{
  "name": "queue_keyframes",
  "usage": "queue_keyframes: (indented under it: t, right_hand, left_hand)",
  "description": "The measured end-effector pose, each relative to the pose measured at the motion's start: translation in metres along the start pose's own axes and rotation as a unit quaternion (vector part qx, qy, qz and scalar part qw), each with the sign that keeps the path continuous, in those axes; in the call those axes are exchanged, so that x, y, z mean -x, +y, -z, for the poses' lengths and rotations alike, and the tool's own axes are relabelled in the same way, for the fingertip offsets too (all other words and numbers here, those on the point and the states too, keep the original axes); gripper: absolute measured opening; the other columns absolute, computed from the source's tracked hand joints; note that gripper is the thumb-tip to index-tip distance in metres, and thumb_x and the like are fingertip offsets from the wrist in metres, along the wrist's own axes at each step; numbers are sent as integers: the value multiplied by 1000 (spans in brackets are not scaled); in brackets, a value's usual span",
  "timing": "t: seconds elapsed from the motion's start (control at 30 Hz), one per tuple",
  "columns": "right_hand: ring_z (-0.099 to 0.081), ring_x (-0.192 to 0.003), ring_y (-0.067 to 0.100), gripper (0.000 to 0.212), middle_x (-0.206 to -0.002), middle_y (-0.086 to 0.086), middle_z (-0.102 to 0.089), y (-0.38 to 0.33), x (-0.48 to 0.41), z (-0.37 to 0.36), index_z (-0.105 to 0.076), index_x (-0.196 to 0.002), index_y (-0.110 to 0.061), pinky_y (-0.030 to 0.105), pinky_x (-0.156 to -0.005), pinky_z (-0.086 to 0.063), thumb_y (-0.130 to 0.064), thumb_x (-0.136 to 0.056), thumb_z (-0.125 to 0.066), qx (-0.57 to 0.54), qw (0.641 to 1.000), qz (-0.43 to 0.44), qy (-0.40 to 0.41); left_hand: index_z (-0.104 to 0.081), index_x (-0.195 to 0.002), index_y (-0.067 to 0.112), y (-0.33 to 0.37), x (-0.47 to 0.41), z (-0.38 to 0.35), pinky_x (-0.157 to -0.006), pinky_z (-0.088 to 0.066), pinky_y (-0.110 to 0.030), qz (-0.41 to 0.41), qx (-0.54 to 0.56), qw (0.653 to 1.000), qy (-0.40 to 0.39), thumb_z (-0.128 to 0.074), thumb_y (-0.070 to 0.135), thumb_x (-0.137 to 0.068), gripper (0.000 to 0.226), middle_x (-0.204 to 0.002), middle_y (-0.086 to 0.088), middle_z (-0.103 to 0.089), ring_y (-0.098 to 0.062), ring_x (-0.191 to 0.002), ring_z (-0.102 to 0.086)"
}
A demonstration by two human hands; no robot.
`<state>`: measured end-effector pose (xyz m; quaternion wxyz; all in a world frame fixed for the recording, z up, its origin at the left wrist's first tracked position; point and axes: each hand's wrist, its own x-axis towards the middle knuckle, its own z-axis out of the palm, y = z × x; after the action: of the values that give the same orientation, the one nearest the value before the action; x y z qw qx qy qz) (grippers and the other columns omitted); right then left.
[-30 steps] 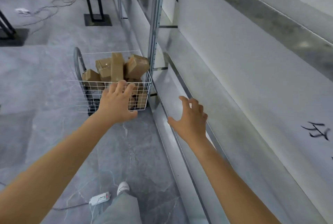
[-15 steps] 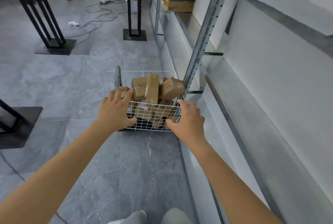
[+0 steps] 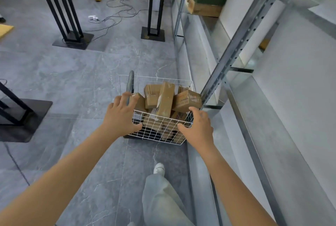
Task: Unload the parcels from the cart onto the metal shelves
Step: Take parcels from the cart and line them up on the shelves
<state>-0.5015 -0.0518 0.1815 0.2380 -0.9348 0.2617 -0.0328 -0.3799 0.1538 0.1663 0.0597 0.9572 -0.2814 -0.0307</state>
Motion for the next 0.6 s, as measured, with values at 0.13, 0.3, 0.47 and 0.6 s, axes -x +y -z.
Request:
queue_keyframes:
  t: [0.13, 0.3, 0.47, 0.6]
  right_hand:
    - [-38, -128, 21, 68, -138, 3, -39, 9, -60, -3, -34, -143, -24, 38, -97, -37, -40, -85, -65, -12, 1000, -7, -19]
    - [-39, -130, 22, 70, -142, 3, -39, 27, -141, -5, -33, -144, -21, 39, -99, -37, -39, -85, -66, -18, 998, -13, -56]
    - [-35, -136, 20, 73, -150, 2, -36, 46, -212, -8, -32, -147, -18, 33, -108, -32, -33, -86, -68, -73, 993, -7, -90]
    - [-37, -135, 20, 71, -147, 3, -39, 54, -253, -15, -35, -144, -18, 38, -111, -35, -28, -83, -71, -106, 989, -2, -99]
  left_hand:
    - [-21, -144, 20, 1, -58, -4, -102, -36, -45, 6, 5, 1000, -7, -65, 57, -70, 93, -145, -9, -21, -34, -131, -28]
    - [-23, -144, 19, 7, -136, -11, -103, -36, -45, 21, 7, 999, -33, -64, 55, -70, 91, -146, -9, -22, -33, -131, -28]
    - [-20, -147, 20, 12, -197, -20, -103, -36, -46, 28, 8, 999, -37, -21, 70, -57, 102, -149, -10, -20, -34, -133, -27]
    - [-32, -142, 20, 12, -226, -33, -95, -42, -50, 34, 13, 998, -47, -26, 68, -61, 95, -144, -13, -33, -38, -126, -38]
